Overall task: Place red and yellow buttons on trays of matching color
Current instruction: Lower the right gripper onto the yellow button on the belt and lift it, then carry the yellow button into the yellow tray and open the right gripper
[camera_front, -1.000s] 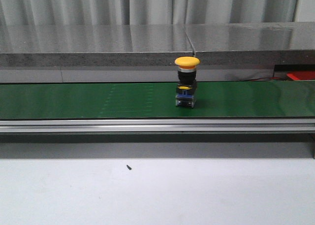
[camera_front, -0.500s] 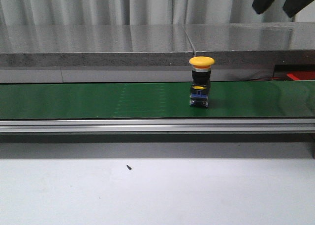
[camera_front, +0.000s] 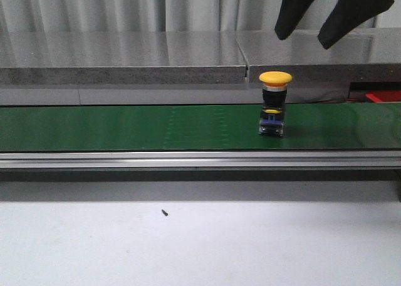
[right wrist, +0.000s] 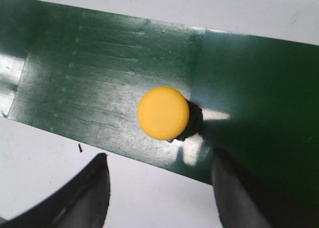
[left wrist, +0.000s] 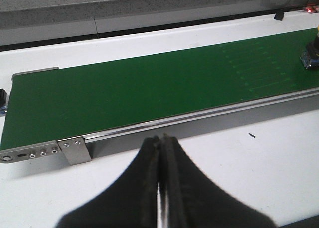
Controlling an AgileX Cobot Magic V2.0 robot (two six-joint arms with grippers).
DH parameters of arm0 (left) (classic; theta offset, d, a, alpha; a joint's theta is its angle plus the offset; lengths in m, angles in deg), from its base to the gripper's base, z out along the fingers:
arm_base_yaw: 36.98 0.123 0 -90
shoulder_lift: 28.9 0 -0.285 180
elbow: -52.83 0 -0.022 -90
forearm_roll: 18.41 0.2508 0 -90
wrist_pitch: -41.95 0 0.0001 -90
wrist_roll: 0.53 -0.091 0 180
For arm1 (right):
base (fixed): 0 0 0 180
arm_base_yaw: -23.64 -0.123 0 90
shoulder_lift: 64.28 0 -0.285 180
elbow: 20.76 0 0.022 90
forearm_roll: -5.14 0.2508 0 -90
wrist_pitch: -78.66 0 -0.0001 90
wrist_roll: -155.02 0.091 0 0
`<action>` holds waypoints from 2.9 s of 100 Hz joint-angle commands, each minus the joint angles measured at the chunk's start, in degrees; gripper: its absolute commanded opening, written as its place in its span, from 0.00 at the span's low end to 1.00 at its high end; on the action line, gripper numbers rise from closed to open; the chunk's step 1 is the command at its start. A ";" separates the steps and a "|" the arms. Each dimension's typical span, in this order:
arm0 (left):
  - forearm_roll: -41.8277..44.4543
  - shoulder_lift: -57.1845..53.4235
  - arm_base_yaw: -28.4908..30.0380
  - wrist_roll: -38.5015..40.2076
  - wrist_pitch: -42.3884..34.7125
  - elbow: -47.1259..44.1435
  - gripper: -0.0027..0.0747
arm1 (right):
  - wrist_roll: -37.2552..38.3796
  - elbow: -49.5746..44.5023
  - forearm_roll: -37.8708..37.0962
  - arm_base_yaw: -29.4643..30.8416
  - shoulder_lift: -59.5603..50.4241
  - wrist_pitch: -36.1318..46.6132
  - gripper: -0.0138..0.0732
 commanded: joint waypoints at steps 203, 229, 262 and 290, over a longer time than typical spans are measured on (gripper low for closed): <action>-1.02 0.46 -0.49 0.07 -3.97 1.48 0.01 | 4.17 -22.66 -12.54 19.33 -18.50 6.29 0.43; -1.02 0.46 -0.49 0.07 -3.97 1.48 0.01 | 6.20 -26.59 -13.37 32.15 -19.78 8.25 0.43; -1.02 0.46 -0.49 0.07 -3.97 1.48 0.01 | 7.93 -32.92 -13.80 41.77 -16.80 16.32 0.43; -1.02 0.46 -0.49 0.07 -3.97 1.48 0.01 | 8.04 -33.94 -13.80 41.77 -8.16 22.29 0.43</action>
